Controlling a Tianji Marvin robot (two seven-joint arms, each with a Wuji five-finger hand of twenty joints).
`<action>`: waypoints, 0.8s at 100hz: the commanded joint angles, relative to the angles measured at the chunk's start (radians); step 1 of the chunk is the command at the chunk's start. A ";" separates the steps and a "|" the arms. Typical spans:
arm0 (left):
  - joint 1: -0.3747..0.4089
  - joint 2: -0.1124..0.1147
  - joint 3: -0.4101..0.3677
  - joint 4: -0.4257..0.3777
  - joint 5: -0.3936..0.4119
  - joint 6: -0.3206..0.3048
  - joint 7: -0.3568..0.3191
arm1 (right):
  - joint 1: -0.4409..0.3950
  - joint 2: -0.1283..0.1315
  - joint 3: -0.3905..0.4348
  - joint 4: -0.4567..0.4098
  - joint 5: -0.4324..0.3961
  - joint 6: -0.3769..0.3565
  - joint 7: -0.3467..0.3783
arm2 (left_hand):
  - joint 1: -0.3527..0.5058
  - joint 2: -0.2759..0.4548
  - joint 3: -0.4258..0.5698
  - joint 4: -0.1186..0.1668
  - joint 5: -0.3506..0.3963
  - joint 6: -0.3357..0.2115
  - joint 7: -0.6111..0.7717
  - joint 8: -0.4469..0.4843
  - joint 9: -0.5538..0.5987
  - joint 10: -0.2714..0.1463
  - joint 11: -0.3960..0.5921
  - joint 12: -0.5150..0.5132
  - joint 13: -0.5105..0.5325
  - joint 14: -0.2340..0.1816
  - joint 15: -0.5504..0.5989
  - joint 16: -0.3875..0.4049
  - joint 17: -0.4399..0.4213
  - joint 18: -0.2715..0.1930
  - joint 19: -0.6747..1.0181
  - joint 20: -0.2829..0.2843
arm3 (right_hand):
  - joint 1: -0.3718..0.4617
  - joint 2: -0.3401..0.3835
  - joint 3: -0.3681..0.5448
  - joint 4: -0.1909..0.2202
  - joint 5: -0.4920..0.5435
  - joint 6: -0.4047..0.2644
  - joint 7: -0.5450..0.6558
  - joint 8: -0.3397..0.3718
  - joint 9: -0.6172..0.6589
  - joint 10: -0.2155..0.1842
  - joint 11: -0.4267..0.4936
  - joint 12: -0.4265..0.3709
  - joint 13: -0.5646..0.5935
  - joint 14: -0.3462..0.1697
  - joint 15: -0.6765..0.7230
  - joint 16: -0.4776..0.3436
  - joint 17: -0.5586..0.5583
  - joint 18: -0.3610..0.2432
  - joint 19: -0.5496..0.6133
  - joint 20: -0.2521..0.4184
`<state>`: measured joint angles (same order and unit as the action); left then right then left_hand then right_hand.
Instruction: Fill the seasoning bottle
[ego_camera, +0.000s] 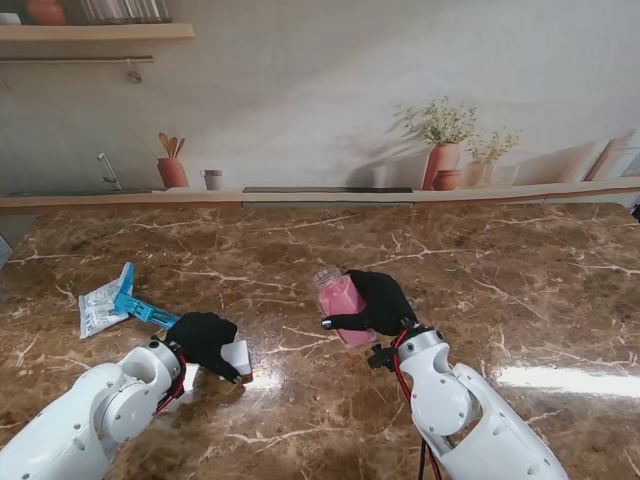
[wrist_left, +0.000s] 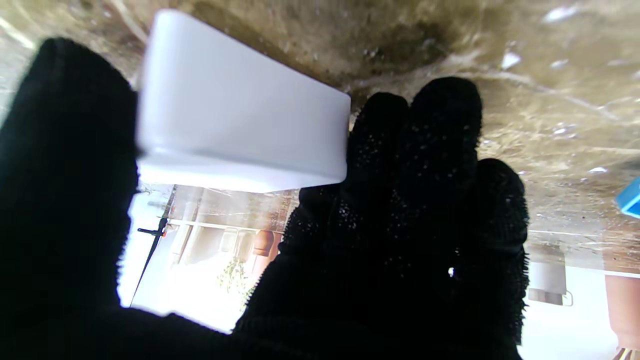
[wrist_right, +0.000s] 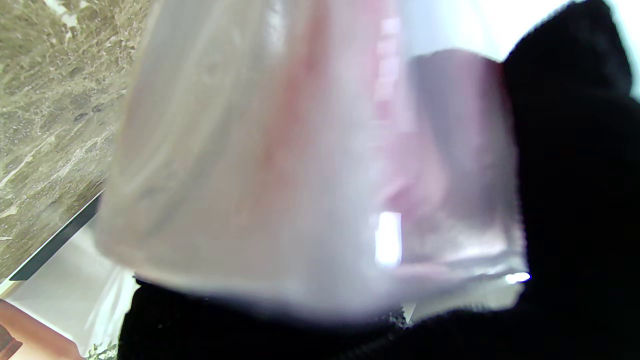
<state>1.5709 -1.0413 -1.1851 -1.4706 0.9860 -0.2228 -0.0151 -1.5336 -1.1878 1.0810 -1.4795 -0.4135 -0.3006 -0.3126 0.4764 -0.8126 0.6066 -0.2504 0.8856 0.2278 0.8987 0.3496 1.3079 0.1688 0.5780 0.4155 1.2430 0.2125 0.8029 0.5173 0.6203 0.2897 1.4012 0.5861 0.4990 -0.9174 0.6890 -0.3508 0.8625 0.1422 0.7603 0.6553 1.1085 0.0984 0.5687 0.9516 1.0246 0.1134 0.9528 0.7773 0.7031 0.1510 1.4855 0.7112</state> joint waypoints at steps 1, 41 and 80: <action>0.017 0.008 -0.001 0.003 0.014 -0.001 -0.007 | -0.002 -0.006 -0.002 0.002 0.007 -0.002 0.010 | 0.158 0.100 0.330 0.032 0.016 -0.291 0.136 -0.005 0.040 -0.129 0.000 0.013 0.007 -0.053 -0.054 0.021 -0.027 -0.072 0.009 0.034 | 0.254 0.261 0.462 0.085 0.132 -0.445 0.147 0.056 0.057 -0.181 0.092 0.028 0.090 -0.112 0.110 0.031 0.005 -0.030 0.030 0.019; 0.040 0.017 -0.029 -0.032 0.065 0.018 -0.049 | -0.001 -0.007 -0.002 0.003 0.013 0.001 0.008 | -0.028 0.113 0.138 0.106 -0.211 -0.233 -0.139 0.125 -0.322 -0.146 -0.084 -0.013 -0.293 -0.048 -0.273 0.079 -0.288 -0.092 -0.188 0.093 | 0.254 0.259 0.464 0.087 0.130 -0.443 0.147 0.053 0.055 -0.183 0.086 0.021 0.082 -0.112 0.097 0.026 -0.005 -0.024 0.015 0.014; 0.072 0.025 -0.074 -0.073 0.073 -0.018 -0.117 | 0.002 -0.008 -0.006 0.005 0.018 0.003 0.012 | -0.053 0.112 -0.020 0.102 -0.298 -0.233 -0.216 0.141 -0.449 -0.158 -0.123 -0.002 -0.431 -0.054 -0.347 0.080 -0.400 -0.126 -0.312 0.132 | 0.253 0.259 0.465 0.088 0.131 -0.445 0.148 0.051 0.056 -0.185 0.086 0.020 0.083 -0.112 0.091 0.023 -0.006 -0.022 0.010 0.011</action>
<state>1.6246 -1.0238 -1.2597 -1.5495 1.0551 -0.2322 -0.1166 -1.5293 -1.1903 1.0747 -1.4725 -0.4010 -0.3002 -0.3119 0.4413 -0.7251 0.6419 -0.1929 0.6138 0.0170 0.6983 0.4699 0.8971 0.0206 0.5365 0.4427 0.8602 0.1685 0.4999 0.6069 0.2511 0.1801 1.1212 0.6935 0.4990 -0.9174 0.6890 -0.3504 0.8625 0.1422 0.7603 0.6553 1.1085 0.0984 0.5687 0.9516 1.0246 0.1134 0.9528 0.7773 0.7024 0.1514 1.4850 0.7112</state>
